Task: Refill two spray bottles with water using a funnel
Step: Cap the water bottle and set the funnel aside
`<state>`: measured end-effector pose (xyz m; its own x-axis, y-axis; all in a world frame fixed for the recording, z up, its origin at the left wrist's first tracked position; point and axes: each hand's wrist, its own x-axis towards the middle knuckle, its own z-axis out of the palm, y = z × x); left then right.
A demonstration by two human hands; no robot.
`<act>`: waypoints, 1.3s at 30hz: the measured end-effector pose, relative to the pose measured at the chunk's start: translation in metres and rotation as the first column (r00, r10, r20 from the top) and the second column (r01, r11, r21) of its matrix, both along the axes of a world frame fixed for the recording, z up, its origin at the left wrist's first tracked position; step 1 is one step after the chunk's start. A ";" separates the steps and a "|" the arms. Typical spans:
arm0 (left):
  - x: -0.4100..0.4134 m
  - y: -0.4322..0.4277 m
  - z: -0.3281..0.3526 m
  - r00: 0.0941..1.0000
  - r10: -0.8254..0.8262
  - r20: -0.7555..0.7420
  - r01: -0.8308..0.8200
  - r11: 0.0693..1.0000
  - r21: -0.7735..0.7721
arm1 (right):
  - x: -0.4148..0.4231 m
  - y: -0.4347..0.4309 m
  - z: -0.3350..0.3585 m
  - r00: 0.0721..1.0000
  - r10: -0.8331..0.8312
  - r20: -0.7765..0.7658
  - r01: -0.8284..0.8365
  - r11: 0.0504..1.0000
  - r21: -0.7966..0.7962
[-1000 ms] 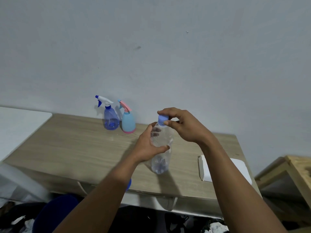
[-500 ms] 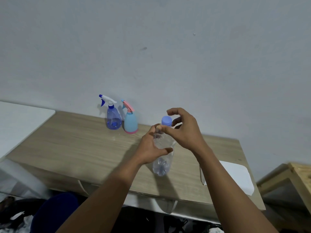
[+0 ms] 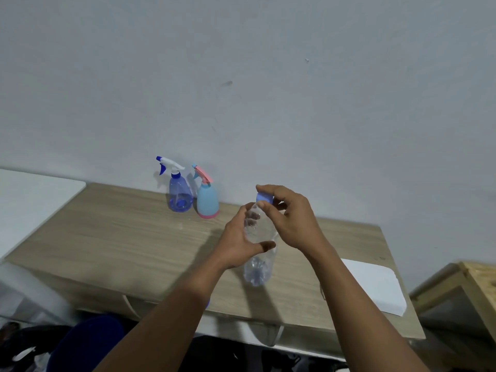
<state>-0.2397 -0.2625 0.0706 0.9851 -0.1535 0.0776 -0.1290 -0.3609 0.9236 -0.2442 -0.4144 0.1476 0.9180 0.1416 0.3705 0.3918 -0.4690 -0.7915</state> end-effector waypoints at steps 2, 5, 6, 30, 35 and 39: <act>0.000 -0.003 -0.002 1.000 0.005 -0.001 -0.005 1.000 0.006 | 0.002 0.003 -0.002 0.997 -0.072 0.019 0.071 0.995 0.067; 0.000 -0.007 -0.004 1.000 0.002 -0.020 -0.001 1.000 0.021 | 0.003 0.013 -0.008 0.977 -0.204 0.066 0.197 0.976 0.095; 0.000 -0.008 -0.004 1.000 0.002 -0.022 -0.001 1.000 0.020 | 0.003 0.015 -0.009 0.975 -0.210 0.075 0.203 0.975 0.090; 0.003 -0.002 0.003 0.997 -0.065 -0.030 0.066 0.997 0.037 | 0.000 0.003 -0.005 0.992 -0.123 -0.014 0.124 0.988 0.093; -0.003 0.034 -0.007 0.999 -0.003 -0.042 0.008 0.994 0.111 | -0.015 0.006 -0.032 0.974 -0.206 0.092 0.183 0.961 0.207; -0.025 0.078 -0.047 0.982 0.187 -0.025 -0.166 0.922 0.351 | -0.026 0.006 -0.077 0.974 -0.227 -0.013 0.224 0.949 0.220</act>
<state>-0.2644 -0.1841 0.0238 0.9999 0.0161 -0.0059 0.0152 -0.6711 0.7412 -0.2701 -0.4082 0.0706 0.9118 -0.1541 0.3805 0.3062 -0.3623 -0.8803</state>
